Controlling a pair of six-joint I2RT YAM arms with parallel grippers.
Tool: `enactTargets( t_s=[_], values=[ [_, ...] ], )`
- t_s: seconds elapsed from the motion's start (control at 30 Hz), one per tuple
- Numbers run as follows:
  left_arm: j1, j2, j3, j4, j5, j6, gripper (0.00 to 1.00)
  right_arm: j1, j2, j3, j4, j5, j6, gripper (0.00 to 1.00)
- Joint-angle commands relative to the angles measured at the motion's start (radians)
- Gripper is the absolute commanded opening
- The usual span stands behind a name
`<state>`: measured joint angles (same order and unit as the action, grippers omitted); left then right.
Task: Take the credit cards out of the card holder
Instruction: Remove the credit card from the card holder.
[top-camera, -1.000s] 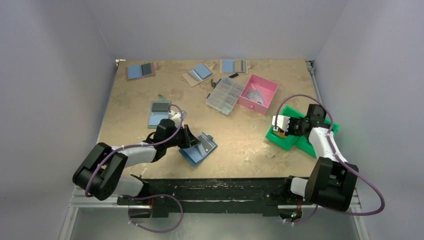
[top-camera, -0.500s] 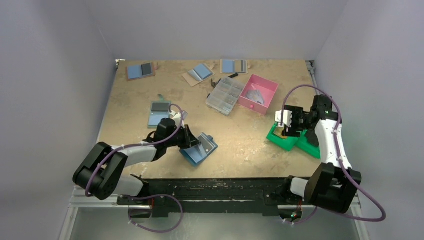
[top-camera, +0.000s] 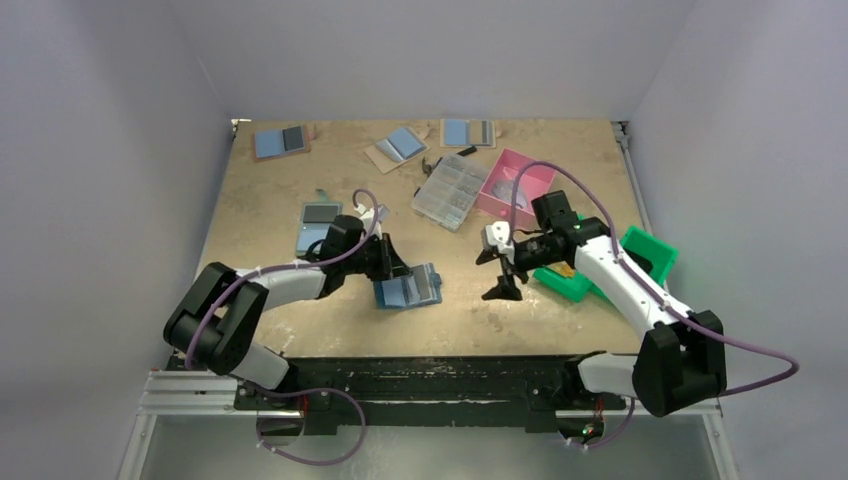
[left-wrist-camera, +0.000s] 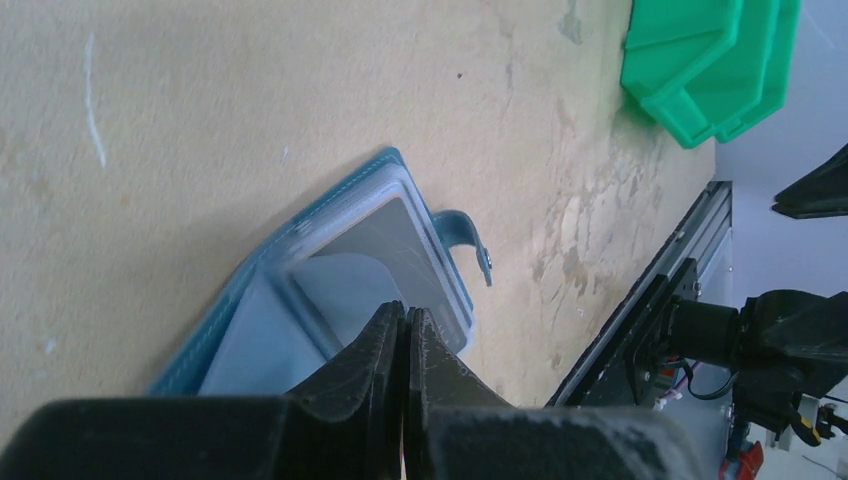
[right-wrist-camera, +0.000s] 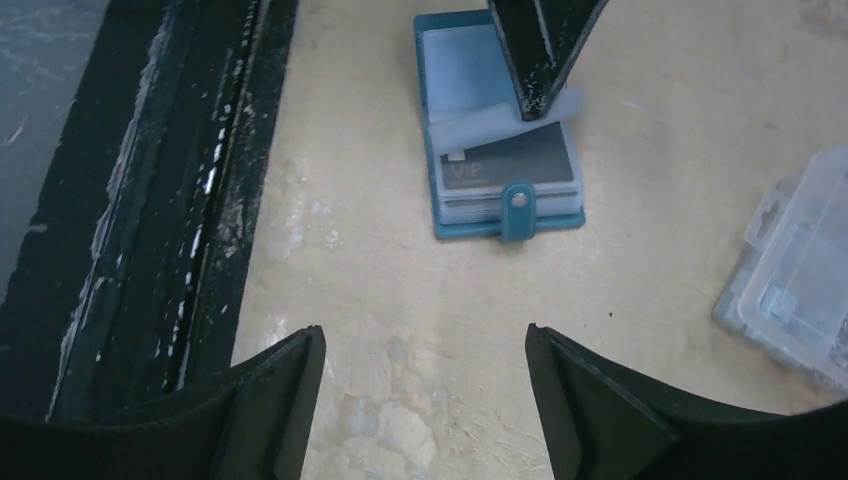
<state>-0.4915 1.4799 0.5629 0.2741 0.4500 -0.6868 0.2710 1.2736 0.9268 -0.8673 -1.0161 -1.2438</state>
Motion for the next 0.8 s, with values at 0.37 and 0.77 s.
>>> enactTargets(
  t_s=[0.37, 0.77],
  values=[
    [-0.037, 0.089, 0.025, 0.039, -0.057, -0.009, 0.0, 0.195, 0.189, 0.025, 0.479, 0.178, 0.794, 0.18],
    [-0.024, 0.004, -0.017, -0.118, -0.196, 0.056, 0.0, 0.404, 0.347, 0.245, 0.389, 0.295, 0.627, 0.23]
  ],
)
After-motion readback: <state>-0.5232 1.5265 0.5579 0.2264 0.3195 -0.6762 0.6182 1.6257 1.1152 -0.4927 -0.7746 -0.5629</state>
